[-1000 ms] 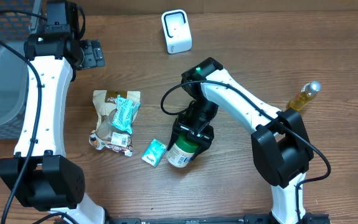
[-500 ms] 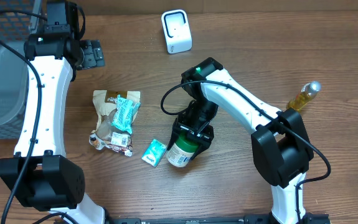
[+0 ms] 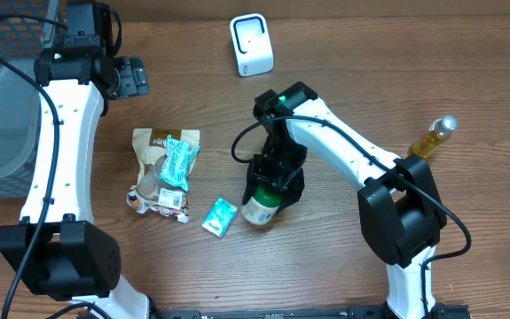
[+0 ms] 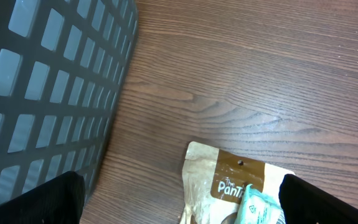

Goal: Scan the item barcode
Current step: 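Carry the jar to the white scanner and present its label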

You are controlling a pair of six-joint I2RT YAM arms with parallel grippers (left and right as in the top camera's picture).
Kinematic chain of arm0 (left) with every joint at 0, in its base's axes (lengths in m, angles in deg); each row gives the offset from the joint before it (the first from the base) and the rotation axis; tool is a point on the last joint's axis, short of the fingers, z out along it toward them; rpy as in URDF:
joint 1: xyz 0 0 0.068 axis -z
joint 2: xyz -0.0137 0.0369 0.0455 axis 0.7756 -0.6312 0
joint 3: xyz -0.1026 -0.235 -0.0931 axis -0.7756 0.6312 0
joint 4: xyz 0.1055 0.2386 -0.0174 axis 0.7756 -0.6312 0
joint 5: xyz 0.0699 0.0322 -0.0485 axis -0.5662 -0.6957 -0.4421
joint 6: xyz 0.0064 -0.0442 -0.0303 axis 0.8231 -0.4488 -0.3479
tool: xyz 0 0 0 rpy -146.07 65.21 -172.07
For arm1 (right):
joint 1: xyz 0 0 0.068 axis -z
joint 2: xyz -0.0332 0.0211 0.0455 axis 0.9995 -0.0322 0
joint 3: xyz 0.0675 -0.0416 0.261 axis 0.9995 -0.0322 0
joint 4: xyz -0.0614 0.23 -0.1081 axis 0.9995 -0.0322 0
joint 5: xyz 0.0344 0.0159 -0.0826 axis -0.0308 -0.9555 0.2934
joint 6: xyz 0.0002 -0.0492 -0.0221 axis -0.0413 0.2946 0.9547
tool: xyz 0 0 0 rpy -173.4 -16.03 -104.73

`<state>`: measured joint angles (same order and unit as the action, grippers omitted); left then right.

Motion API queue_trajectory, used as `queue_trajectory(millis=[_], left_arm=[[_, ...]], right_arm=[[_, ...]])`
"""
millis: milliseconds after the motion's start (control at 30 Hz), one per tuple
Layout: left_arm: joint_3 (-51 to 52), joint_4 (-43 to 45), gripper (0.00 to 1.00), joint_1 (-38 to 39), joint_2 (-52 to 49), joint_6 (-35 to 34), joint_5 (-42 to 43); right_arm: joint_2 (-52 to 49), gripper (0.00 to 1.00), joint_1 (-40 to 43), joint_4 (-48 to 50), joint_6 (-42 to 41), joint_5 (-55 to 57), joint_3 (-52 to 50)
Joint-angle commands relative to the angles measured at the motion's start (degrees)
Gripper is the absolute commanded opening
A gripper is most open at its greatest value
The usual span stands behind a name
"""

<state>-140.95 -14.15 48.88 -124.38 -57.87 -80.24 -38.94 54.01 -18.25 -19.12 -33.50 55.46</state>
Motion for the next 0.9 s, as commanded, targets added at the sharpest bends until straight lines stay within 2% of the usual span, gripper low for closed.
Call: queue_trajectory(millis=[0,33,100,133,300,433,633,867], left_arm=[[-1.05,0.07,1.0,0.13,0.87,0.81,-0.39],[-1.05,0.07,1.0,0.13,0.87,0.81,-0.39],[-1.05,0.07,1.0,0.13,0.87,0.81,-0.39],[-1.05,0.07,1.0,0.13,0.87,0.79,-0.39],[-1.05,0.07,1.0,0.13,0.87,0.81,-0.39],[-1.05,0.07,0.99,0.13,0.87,0.81,-0.39],[-1.05,0.09,1.0,0.13,0.87,0.79,-0.39],[-1.05,0.07,1.0,0.13,0.87,0.81,-0.39]], right_arm=[[0.44,0.2,0.09,3.21,0.0,10.88,1.33],[0.44,0.17,0.09,5.22,0.0,13.9,1.33],[0.44,0.04,0.11,8.63,0.0,17.66,1.33],[0.44,0.04,0.22,10.29,0.0,18.93,1.33],[0.44,0.04,2.12,19.52,2.64,20.28,1.95],[0.44,0.04,5.35,18.97,9.94,20.04,7.32],[0.44,0.04,8.9,14.47,9.97,19.67,21.46],[0.11,0.04,9.03,26.58,9.97,20.52,23.71]])
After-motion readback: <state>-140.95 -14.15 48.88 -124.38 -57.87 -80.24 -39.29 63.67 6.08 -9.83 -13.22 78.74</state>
